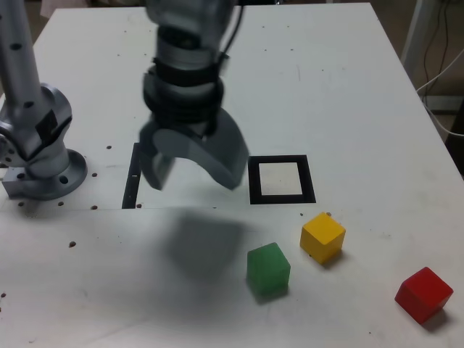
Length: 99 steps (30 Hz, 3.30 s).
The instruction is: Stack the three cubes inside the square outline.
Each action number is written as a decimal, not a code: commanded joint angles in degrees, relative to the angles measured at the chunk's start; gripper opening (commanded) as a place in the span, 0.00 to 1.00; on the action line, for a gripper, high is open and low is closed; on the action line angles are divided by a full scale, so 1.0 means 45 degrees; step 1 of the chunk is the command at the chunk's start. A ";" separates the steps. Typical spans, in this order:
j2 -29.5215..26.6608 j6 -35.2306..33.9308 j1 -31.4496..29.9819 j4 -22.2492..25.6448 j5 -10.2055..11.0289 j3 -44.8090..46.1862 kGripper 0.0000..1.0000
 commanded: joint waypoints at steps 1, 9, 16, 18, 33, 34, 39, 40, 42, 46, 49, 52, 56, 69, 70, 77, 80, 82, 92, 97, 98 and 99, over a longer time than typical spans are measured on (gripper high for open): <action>0.0356 -0.0043 -0.0122 0.0303 -0.0032 -0.0595 0.99; 0.1586 -0.0045 -0.0479 0.1361 -0.0019 -0.3043 0.99; 0.2538 -0.0044 -0.0702 0.2157 0.0002 -0.4933 0.99; 0.2895 -0.0031 -0.0765 0.2425 0.0019 -0.5598 0.99; 0.5838 0.0349 -0.0886 0.4255 0.0139 -1.0820 0.99; 0.6023 0.0385 -0.0886 0.4367 0.0147 -1.1143 0.99; 0.6875 0.0540 -0.0886 0.4716 0.0152 -1.2635 0.99; 0.7036 0.0573 -0.0886 0.4755 0.0151 -1.2921 1.00; 0.7340 0.0636 -0.0886 0.4825 0.0153 -1.3457 1.00; 0.7884 0.0840 -0.0886 0.4907 0.0199 -1.4472 1.00; 0.8183 0.0985 -0.0893 0.4916 0.0239 -1.5059 1.00; 0.8481 0.1114 -0.0902 0.4925 0.0259 -1.5539 1.00; 0.8962 0.1298 -0.0906 0.4927 0.0259 -1.6171 1.00; 1.0176 0.1768 -0.0905 0.5121 0.0346 -1.7913 1.00; 1.0194 0.1798 -0.0903 0.5121 0.0354 -1.7915 1.00; 1.0256 0.2740 -0.0960 0.5132 0.0364 -1.7913 1.00; 1.0247 0.3638 -0.1053 0.5139 0.0433 -1.7910 1.00; 1.0238 0.4389 -0.1117 0.5141 0.0530 -1.7906 1.00; 1.0202 0.7652 -0.1294 0.5155 0.1122 -1.7807 0.99; 1.0223 0.7944 -0.1297 0.5152 0.1259 -1.7794 0.99; 1.0236 0.7945 -0.1297 0.5149 0.1269 -1.7818 0.99; 1.0253 0.7949 -0.1297 0.5146 0.1279 -1.7855 0.99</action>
